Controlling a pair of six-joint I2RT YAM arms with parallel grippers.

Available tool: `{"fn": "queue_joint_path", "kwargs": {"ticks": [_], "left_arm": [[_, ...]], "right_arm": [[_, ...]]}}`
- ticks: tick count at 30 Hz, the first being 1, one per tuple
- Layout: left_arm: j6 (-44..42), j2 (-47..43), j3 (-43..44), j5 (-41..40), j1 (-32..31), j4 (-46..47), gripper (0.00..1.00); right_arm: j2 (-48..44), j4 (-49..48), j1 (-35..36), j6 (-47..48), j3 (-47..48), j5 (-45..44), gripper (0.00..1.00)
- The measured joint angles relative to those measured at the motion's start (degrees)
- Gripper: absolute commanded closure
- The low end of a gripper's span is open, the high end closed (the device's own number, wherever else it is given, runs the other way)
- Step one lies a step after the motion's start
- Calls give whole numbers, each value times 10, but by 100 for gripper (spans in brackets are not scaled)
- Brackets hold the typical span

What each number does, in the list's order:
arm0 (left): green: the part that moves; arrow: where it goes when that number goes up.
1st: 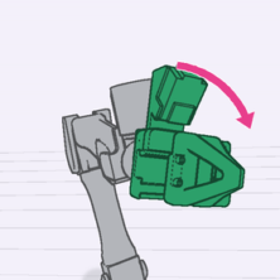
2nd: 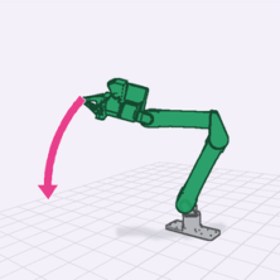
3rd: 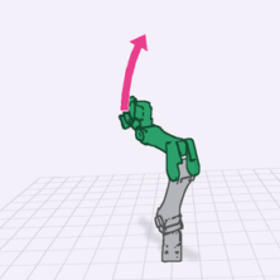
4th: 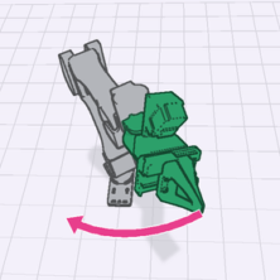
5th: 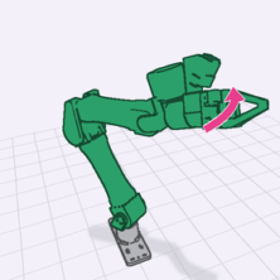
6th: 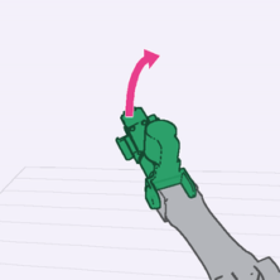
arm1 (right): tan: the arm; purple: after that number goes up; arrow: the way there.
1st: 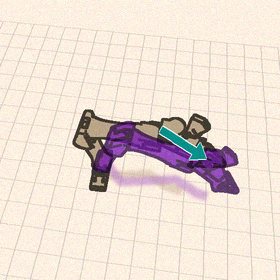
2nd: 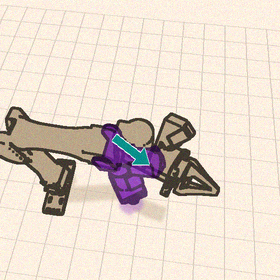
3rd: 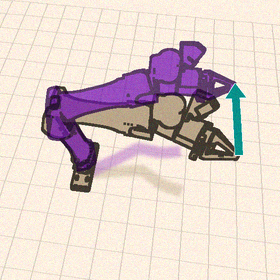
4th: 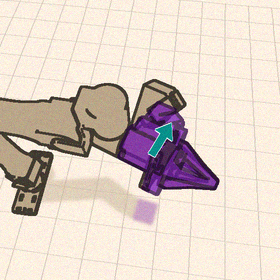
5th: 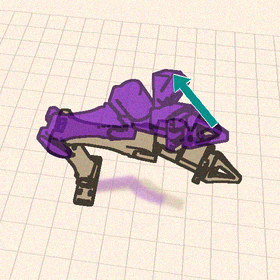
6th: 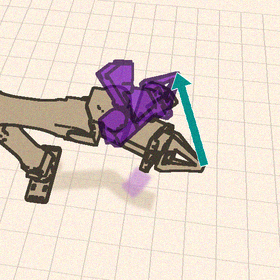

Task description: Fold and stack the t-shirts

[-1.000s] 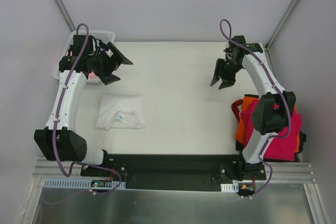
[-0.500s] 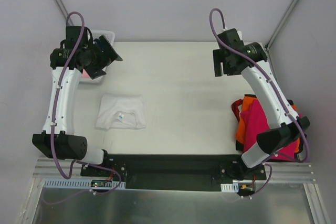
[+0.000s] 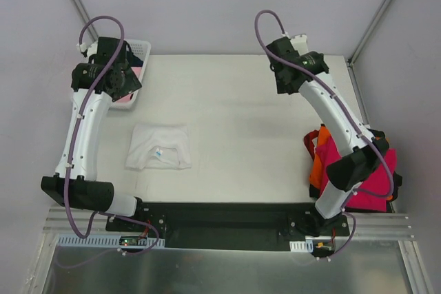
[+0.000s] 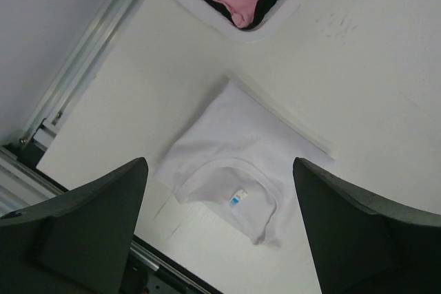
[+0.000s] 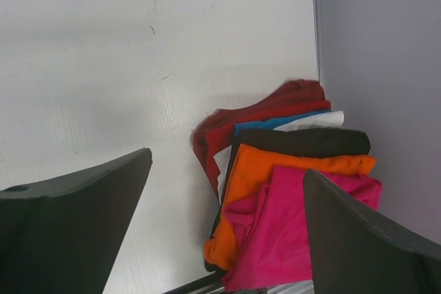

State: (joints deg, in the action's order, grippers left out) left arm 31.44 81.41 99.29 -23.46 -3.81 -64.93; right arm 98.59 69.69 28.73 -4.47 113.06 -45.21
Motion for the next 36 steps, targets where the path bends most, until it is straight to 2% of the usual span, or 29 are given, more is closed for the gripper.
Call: {"fn": "queue_joint_path", "kwargs": {"ticks": [4,7,12,15,20,26,30,36], "left_arm": [[-9,0,25,-71,-41,7,12],[-8,0,30,-102,-45,20,10],[-15,7,72,-138,-55,43,10],[-40,35,158,-168,-79,61,1],[-97,56,259,-193,-117,129,1],[-172,47,313,-190,-119,167,1],[-208,0,283,-189,-119,198,1],[-241,-199,49,-221,-119,322,1]], "right_arm": [[-34,-90,46,69,-78,-44,4],[-72,-136,60,87,-129,-62,4],[-64,-143,52,86,-114,-90,4],[-28,-133,52,86,-75,-107,4],[0,-133,52,97,-67,-116,4],[2,-136,52,101,-64,-115,4],[2,-139,52,101,-64,-111,4],[2,-140,52,98,-64,-97,4]]}}
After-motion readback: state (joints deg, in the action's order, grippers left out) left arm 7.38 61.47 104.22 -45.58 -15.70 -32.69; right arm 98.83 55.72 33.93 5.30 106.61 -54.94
